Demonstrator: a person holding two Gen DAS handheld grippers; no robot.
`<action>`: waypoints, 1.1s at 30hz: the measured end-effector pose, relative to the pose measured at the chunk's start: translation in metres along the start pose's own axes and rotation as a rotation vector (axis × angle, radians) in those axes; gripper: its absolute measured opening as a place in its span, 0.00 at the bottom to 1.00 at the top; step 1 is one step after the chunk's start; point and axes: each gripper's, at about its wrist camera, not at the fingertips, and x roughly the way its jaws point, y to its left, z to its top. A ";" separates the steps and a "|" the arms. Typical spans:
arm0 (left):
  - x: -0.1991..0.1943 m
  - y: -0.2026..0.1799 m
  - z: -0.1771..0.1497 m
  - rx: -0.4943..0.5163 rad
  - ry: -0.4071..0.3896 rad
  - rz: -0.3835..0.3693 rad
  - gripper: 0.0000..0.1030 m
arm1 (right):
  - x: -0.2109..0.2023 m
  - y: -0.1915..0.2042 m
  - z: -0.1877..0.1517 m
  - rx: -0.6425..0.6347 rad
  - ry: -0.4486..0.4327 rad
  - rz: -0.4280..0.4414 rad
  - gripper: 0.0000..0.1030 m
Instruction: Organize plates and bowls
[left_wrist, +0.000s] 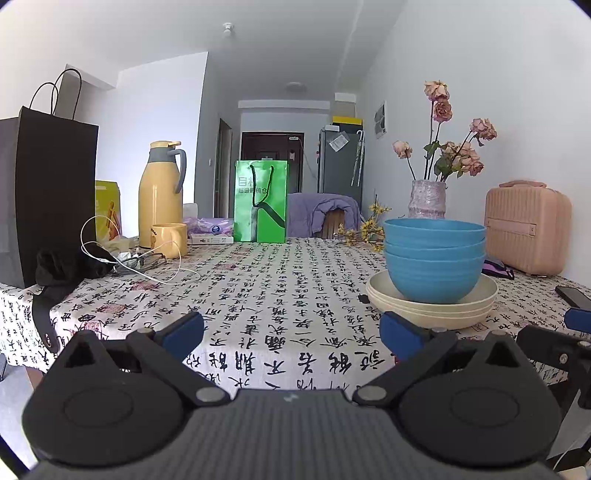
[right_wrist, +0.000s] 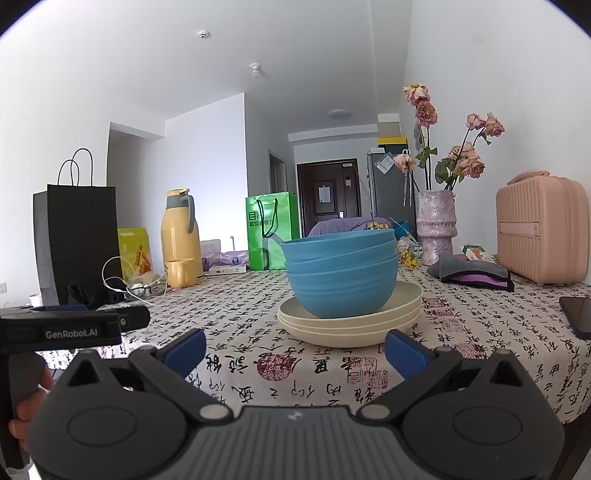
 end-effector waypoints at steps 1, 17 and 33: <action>0.000 0.000 0.000 0.000 0.000 0.001 1.00 | 0.000 0.000 0.000 0.001 0.002 0.000 1.00; -0.002 0.001 0.000 0.000 -0.016 0.000 1.00 | 0.001 0.001 0.001 0.001 0.000 0.004 1.00; -0.002 0.000 0.001 0.008 -0.017 0.002 1.00 | 0.003 0.001 0.001 -0.005 0.006 0.014 1.00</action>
